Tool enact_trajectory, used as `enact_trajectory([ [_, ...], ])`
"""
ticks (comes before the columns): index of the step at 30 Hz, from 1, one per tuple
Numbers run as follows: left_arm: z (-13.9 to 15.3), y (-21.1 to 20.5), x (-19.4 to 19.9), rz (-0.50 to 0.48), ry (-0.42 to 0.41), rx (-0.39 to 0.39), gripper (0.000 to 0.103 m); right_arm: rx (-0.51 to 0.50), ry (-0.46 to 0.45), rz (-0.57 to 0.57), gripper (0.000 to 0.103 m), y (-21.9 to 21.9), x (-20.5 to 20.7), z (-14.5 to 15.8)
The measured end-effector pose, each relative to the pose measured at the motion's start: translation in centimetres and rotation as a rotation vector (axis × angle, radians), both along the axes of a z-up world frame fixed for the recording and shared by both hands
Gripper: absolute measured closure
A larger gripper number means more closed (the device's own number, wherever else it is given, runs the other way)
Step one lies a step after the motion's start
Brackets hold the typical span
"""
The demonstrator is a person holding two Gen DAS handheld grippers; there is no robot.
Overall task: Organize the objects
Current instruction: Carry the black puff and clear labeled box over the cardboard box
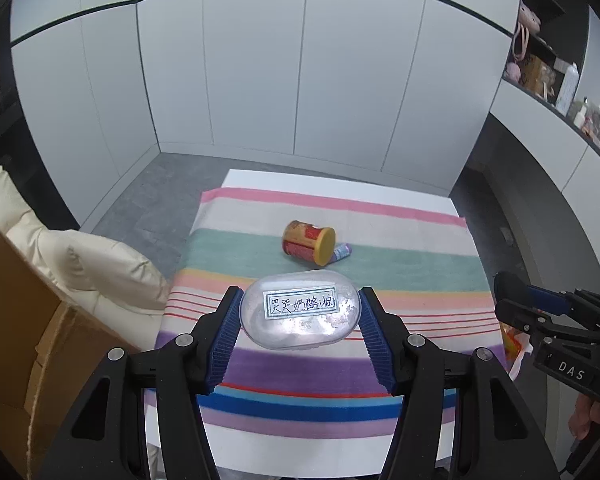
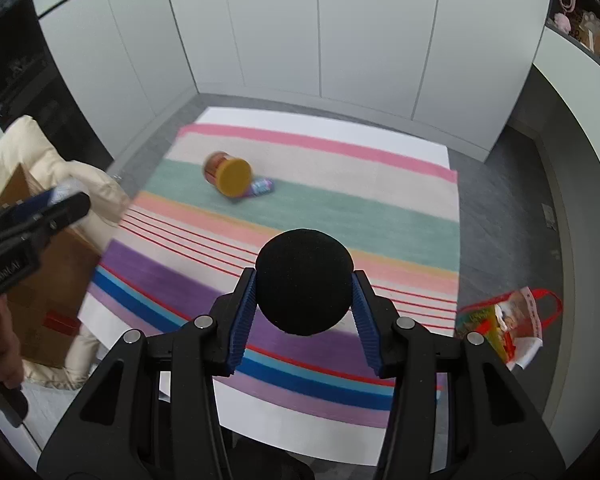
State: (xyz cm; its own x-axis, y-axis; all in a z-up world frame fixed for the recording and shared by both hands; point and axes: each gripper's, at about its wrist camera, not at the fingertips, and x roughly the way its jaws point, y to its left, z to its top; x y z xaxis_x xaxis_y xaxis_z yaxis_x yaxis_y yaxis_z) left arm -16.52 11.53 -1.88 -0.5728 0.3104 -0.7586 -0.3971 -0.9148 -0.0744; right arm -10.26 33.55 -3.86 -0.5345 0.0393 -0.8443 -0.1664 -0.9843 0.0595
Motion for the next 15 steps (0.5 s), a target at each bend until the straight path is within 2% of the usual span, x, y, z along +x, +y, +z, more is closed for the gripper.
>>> enact_trajectory([
  [6,1.7,-3.1,-0.3,0.047,0.038,0.033,0.044,-0.007,0.039,0.032,0.054,-1.8,-0.7,1.6],
  [15,1.5,-6.8,-1.4,0.109,0.039,0.031,0.044,0.012,0.037,0.084,0.054,-5.1,-2.8,1.0],
])
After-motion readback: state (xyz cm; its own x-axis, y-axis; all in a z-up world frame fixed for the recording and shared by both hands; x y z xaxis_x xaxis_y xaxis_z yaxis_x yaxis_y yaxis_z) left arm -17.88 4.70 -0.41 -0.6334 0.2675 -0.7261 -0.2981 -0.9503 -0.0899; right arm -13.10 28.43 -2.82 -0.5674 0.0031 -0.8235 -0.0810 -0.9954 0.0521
